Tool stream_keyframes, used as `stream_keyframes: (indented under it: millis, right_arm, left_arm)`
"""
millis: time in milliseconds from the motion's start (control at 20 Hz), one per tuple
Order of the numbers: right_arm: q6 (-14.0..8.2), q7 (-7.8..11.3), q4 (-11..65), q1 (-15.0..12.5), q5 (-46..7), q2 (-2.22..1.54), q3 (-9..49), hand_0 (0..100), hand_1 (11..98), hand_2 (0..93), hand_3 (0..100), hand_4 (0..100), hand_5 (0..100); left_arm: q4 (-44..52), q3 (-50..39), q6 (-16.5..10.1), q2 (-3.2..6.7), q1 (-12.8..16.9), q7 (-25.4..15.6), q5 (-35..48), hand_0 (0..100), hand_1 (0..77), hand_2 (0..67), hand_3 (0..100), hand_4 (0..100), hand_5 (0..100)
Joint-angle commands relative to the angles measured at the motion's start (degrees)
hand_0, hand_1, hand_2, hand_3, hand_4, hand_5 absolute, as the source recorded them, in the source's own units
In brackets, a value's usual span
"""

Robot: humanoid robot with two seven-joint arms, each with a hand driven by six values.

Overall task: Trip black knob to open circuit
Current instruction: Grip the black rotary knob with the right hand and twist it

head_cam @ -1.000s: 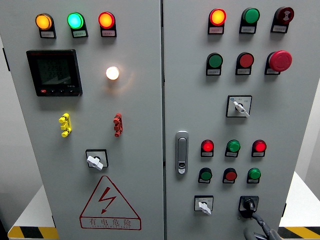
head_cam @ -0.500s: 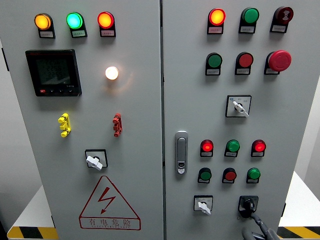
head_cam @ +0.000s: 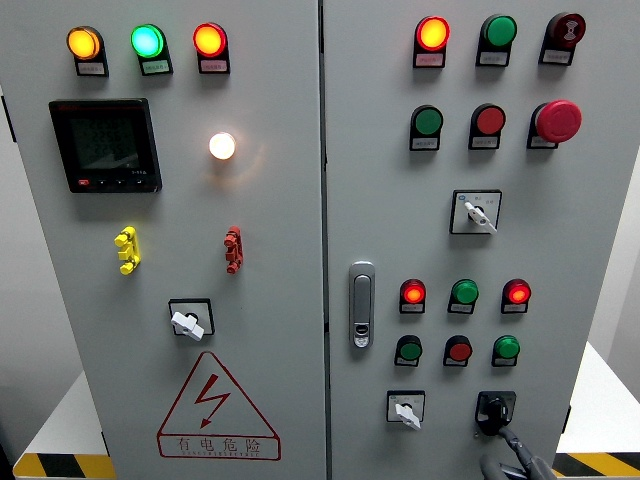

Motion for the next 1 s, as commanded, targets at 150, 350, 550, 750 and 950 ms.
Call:
stream_keyframes:
  millis: [150,350,550,750,950]
  right_arm:
    - [0.01,-0.07,0.47,0.0,0.0,0.0,-0.61,77,44.5,0.0,86,90,100]
    - [0.01,-0.07,0.73,0.0,0.0,0.0,-0.7,77,44.6,0.0,87,90,100]
    - [0.01,-0.07,0.73,0.0,0.0,0.0,-0.7,77,44.6,0.0,87,90,100]
    - [0.01,0.02,0.65,-0.26,-0.09,-0.17,-0.7,77,44.5,0.0,87,90,100]
    - [-0.08,0.1,0.21,-0.26,-0.09,-0.79,-0.17,77,44.4,0.0,87,90,100]
  left_arm:
    - [0.0,0.0,0.0,0.0,0.0,0.0,0.0,0,3.2,12.9,21,7,2]
    - [0.0,0.0,0.0,0.0,0.0,0.0,0.0,0,3.1,12.9,21,7,2]
    - [0.0,0.0,0.0,0.0,0.0,0.0,0.0,0,3.0,12.9,21,7,2]
    - [0.0,0.0,0.0,0.0,0.0,0.0,0.0,0,3.1,12.9,21,7,2]
    - [0.0,0.0,0.0,0.0,0.0,0.0,0.0,0,3.1,12.9,21,7,2]
